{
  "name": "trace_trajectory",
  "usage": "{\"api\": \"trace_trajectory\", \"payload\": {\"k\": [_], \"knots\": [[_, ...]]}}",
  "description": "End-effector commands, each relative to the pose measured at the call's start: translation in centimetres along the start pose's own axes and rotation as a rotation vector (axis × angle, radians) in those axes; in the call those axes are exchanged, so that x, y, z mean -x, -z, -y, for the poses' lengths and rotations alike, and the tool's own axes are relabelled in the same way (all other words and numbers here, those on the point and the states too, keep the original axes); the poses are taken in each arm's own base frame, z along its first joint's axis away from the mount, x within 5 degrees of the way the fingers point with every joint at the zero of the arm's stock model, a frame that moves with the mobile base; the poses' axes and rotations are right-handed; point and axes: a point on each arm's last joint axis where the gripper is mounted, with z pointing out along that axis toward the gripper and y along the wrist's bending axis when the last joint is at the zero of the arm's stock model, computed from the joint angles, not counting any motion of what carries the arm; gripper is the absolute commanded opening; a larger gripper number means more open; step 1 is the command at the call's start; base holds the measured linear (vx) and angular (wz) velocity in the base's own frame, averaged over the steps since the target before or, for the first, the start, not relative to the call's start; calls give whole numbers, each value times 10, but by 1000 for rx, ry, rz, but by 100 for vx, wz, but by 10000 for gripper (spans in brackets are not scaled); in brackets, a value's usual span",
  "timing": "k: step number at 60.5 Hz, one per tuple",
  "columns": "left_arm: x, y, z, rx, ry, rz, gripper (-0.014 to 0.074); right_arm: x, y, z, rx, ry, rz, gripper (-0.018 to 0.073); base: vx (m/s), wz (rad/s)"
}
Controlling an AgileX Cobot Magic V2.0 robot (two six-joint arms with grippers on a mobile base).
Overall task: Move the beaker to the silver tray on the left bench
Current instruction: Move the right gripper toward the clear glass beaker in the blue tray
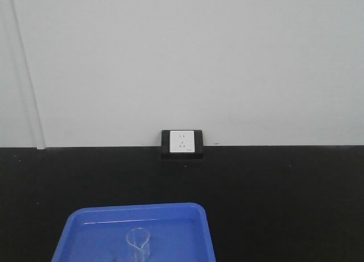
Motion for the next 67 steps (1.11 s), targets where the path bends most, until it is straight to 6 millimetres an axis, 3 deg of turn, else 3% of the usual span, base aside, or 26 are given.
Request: {"api": "trace_trajectory", "payload": {"k": [1,19,30,34,38,49,58,67], "knots": [[2,-2,1,-2,-1,70,1,7,1,0,-2,11,91,-11,0,0],[2,-2,1,-2,-1,70,1,21,3,-1,4,14,226,-11,0,0],[2,-2,1,-2,-1,70,1,65,5,-3,6,17,300,-11,0,0],[2,-2,1,-2,-1,70,1,90,0,-4,2,46,313,-11,0,0],[2,-2,1,-2,-1,70,1,108,-13,-4,-4,87,299,-11,0,0],[2,-2,1,-2,-1,70,1,142,-77,-6,-3,93,193,-11,0,0],[2,-2,1,-2,-1,70,1,139,-122,-6,2,73,112,-11,0,0],[2,-2,1,-2,-1,70,1,121,-148,-5,3,44,49,-11,0,0]]}}
